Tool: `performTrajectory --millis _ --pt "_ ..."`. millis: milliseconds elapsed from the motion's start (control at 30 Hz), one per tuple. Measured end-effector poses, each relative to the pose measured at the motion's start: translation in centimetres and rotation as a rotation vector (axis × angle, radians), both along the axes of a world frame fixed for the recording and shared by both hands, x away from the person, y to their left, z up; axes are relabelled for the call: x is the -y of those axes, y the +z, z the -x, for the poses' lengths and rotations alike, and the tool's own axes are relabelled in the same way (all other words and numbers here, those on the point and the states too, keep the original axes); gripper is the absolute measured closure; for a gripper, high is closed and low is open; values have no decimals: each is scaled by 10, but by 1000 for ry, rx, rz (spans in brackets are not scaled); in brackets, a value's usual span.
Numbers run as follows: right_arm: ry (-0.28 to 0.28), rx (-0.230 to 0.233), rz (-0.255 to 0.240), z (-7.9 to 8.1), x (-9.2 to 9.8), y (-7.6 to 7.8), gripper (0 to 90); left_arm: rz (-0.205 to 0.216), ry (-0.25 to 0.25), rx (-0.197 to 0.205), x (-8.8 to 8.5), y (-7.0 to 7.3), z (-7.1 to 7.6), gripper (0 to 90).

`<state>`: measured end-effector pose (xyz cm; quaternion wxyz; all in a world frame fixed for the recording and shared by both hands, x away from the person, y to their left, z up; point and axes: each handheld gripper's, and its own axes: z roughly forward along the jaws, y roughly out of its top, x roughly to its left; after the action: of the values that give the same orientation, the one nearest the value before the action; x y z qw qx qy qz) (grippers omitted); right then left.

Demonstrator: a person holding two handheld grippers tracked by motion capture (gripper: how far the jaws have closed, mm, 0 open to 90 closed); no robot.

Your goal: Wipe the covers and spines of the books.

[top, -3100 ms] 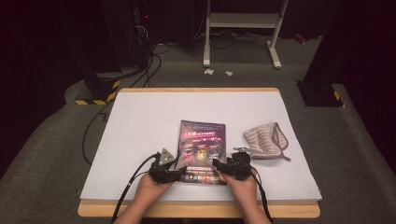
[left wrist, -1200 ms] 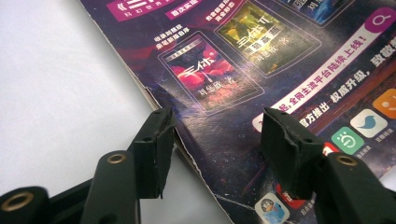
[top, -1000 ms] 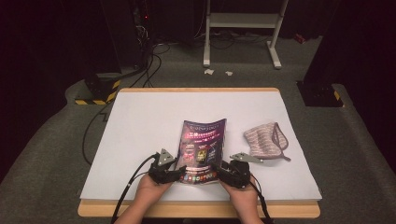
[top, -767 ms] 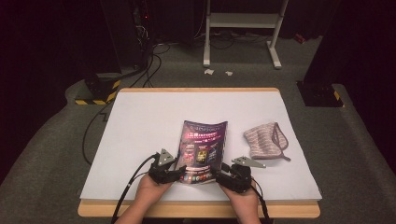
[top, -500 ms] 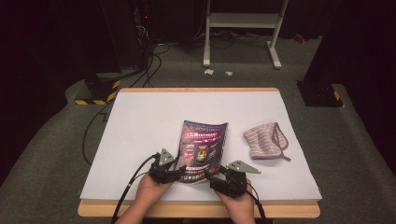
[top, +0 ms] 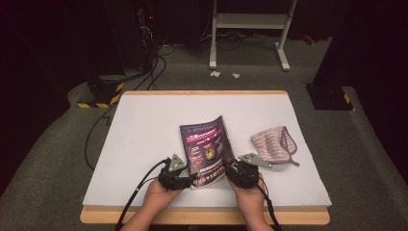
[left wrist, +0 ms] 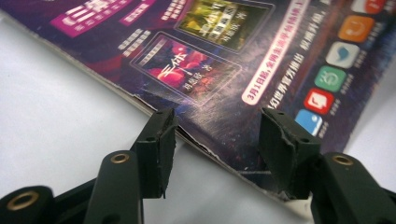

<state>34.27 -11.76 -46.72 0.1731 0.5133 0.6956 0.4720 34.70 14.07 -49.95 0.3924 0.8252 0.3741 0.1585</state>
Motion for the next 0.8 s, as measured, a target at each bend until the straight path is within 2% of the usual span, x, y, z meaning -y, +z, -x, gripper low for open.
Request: performTrajectory --millis 100,200,233,267,400,433,500,567,600,633,700,800 --pt "-33 -1 -1 -3 5 -4 747 -11 -16 19 0 1 2 476" --pt "-51 7 -36 -8 11 -4 818 2 -21 36 -3 5 4 470" --pt "-54 10 -46 -10 13 -3 832 15 -19 56 -6 8 5 466" --pt "-58 14 -68 -13 15 -1 837 19 -17 65 -9 10 5 457" --pt "-45 34 -74 -18 16 6 840 46 23 107 -31 18 4 430" --pt "-44 45 -74 -18 16 9 840 46 23 107 -31 18 4 426" --pt "-41 64 -83 -19 16 14 840 61 82 112 -55 17 1 408" --pt "-39 79 -84 -19 16 18 841 60 95 114 -60 17 1 394" --pt "-36 113 -93 -17 16 26 841 60 133 133 -77 14 2 384" --pt "-33 125 -94 -16 16 29 841 64 148 137 -82 13 3 383" --pt "-34 153 -92 -14 15 37 842 100 177 134 -94 11 5 382" --pt "-40 206 -70 -12 13 49 842 106 195 139 -102 13 6 373"
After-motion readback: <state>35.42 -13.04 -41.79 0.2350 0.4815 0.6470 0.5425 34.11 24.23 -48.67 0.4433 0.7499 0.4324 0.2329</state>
